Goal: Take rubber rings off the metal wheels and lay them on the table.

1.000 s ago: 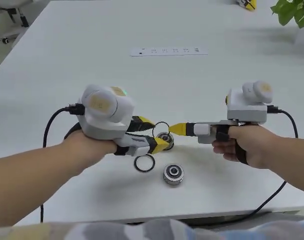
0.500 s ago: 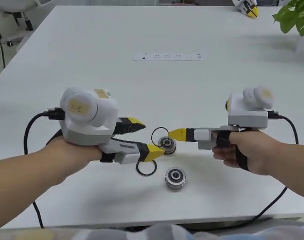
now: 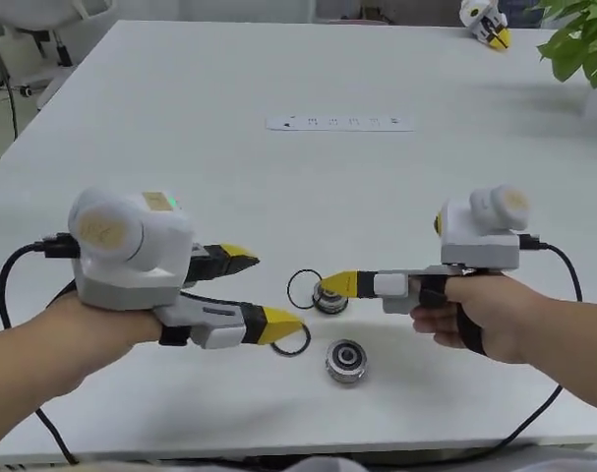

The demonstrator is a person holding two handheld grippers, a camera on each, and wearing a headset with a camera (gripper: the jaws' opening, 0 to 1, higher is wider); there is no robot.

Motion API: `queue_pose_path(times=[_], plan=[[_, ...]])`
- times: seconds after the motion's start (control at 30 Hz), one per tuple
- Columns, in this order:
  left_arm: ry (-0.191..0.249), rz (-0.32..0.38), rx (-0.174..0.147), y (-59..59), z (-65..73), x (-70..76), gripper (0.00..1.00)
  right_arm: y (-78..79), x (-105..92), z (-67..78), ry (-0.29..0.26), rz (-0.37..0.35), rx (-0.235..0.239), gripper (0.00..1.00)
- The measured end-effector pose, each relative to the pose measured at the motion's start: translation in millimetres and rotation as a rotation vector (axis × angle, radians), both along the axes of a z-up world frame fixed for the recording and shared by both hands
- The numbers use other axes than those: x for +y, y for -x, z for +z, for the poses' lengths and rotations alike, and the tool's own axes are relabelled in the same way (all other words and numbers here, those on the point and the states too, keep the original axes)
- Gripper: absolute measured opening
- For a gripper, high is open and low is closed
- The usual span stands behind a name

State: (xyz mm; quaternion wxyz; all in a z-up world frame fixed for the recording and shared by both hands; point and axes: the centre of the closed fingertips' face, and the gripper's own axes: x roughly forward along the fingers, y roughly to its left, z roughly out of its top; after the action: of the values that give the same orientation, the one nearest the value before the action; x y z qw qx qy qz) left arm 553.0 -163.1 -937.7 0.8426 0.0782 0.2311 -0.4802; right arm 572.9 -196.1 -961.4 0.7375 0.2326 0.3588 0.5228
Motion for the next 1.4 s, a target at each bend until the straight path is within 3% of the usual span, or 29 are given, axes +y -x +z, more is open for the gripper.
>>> queue_pose_path(times=[0.4,0.73,1.03,1.2,1.3,1.4], plan=[[-0.011,0.004,-0.012,9.0,0.6,9.7,0.62,22.6,12.3,-14.2,0.055,0.084,0.012,0.00],[-0.023,0.020,-0.010,13.5,-2.5,19.5,0.62,30.9,15.7,-23.7,0.108,0.131,0.002,0.00],[-0.026,0.029,-0.012,16.5,-2.3,21.5,0.62,32.4,14.2,-34.0,0.175,0.167,-0.040,0.00],[-0.030,0.028,-0.016,16.6,-2.7,22.0,0.62,32.0,11.8,-40.7,0.245,0.184,-0.098,0.04],[-0.034,0.031,-0.014,16.8,-3.3,22.9,0.62,31.5,10.8,-42.5,0.264,0.191,-0.122,0.07],[-0.039,0.032,-0.016,16.1,-3.6,24.5,0.62,30.6,11.6,-40.5,0.252,0.181,-0.117,0.12]])
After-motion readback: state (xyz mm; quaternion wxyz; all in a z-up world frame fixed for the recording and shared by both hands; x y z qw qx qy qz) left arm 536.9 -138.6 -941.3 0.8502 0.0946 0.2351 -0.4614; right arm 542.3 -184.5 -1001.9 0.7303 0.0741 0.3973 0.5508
